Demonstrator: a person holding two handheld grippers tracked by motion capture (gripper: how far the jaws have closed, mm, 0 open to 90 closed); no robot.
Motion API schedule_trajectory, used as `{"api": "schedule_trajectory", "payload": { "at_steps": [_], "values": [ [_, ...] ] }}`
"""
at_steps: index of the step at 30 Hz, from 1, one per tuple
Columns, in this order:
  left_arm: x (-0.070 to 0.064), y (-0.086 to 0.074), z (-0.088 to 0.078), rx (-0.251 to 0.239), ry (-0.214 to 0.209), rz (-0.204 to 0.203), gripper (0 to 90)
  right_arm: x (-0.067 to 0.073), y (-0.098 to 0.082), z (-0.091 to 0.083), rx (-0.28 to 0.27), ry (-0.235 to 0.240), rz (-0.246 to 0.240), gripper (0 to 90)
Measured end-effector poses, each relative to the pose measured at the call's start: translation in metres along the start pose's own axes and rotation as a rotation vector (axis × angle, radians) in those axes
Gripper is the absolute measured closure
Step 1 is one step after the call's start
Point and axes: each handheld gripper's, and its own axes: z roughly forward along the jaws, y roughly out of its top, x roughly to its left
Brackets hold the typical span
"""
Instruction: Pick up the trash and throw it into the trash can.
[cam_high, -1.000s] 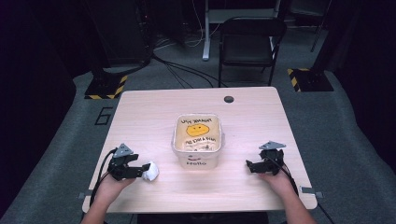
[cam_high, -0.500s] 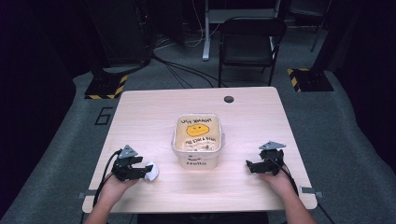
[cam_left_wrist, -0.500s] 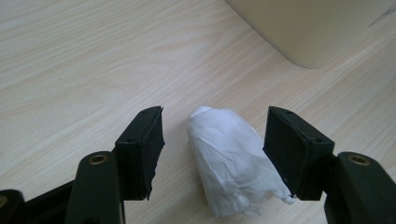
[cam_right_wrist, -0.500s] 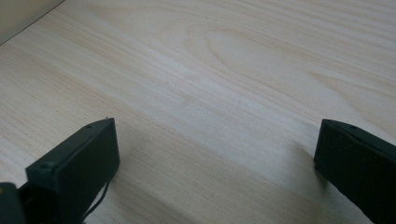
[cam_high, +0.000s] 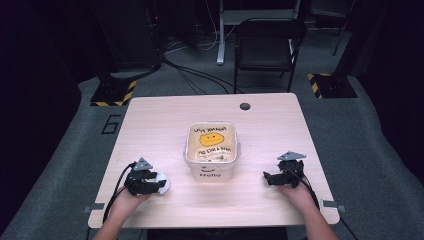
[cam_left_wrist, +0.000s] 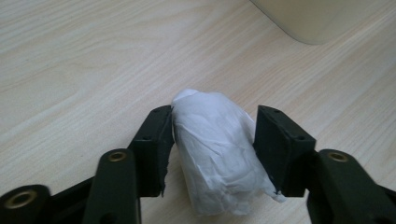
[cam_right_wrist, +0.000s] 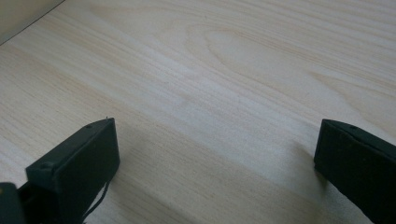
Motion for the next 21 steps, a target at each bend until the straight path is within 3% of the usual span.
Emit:
{"api": "schedule_trajectory", "payload": {
  "at_steps": [6,8,18,21],
  "values": [
    [0.004,-0.001,-0.001,0.001,-0.02,-0.011,57.8,0.0,0.0,0.0,0.0,0.0,0.0,0.0],
    [0.006,-0.001,-0.003,0.007,-0.029,-0.042,58.5,0.0,0.0,0.0,0.0,0.0,0.001,0.0],
    [0.009,0.005,-0.018,-0.032,-0.005,-0.015,59.7,0.0,0.0,0.0,-0.001,-0.004,-0.011,0.0],
    [0.011,0.008,-0.025,-0.05,-0.018,-0.02,59.8,0.0,0.0,0.0,-0.001,-0.005,-0.01,0.0]
  ]
}}
